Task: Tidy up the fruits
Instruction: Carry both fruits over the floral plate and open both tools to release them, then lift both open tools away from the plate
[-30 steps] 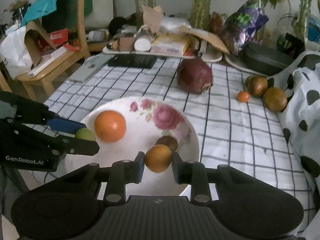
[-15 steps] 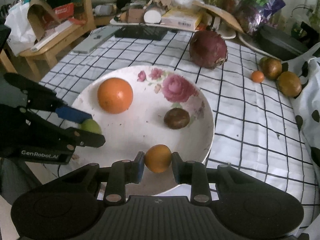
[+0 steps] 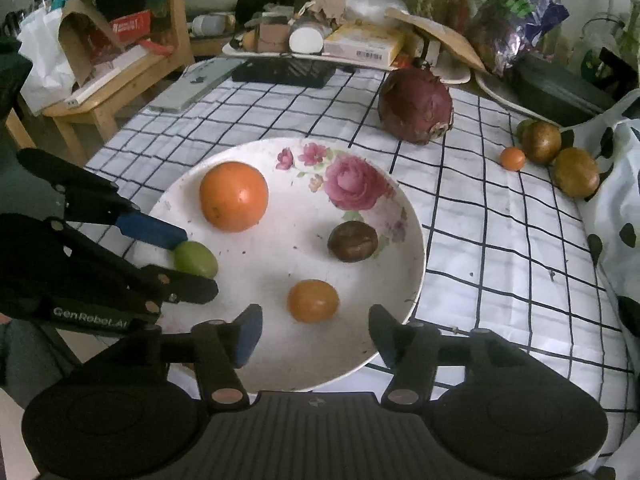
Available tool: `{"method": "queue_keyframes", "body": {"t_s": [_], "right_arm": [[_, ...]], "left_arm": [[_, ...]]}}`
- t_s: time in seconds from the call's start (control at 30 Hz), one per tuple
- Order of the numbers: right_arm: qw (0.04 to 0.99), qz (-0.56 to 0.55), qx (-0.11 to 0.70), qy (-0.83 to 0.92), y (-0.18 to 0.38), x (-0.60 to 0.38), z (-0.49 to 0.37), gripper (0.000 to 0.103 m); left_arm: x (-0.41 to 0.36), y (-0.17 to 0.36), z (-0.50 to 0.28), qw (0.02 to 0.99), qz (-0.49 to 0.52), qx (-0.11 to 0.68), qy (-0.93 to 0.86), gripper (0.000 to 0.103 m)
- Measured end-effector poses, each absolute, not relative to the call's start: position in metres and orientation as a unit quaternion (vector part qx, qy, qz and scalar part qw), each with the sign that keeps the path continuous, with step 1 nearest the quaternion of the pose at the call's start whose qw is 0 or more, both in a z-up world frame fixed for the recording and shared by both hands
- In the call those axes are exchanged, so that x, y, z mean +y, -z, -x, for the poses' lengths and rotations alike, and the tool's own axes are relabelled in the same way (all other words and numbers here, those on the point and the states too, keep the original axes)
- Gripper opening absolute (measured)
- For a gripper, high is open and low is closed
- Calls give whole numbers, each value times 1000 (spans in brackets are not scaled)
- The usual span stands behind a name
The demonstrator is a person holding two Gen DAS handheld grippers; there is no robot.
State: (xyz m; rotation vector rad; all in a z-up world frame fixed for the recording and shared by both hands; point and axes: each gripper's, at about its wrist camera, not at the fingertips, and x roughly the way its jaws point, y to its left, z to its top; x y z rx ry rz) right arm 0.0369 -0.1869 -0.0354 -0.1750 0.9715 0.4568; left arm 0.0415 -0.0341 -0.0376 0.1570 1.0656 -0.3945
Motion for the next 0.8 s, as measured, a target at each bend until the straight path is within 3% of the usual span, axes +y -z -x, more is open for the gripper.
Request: {"method": "queue_keyframes", "body": {"t_s": [0.07,0.37,0.8], "right_arm": [[859,79,457,-216,32,-189,-34,67],[892,80,410,-170,17,-198,-24,103],[912,77,387,-117,15,-210,-28,103]], "left_arm": [[-33,34,-39,845,-74,495,186,66],[-29,25,-33,857,-68,478,179,67],[-31,7,-32,886,-48,424,181,67]]}}
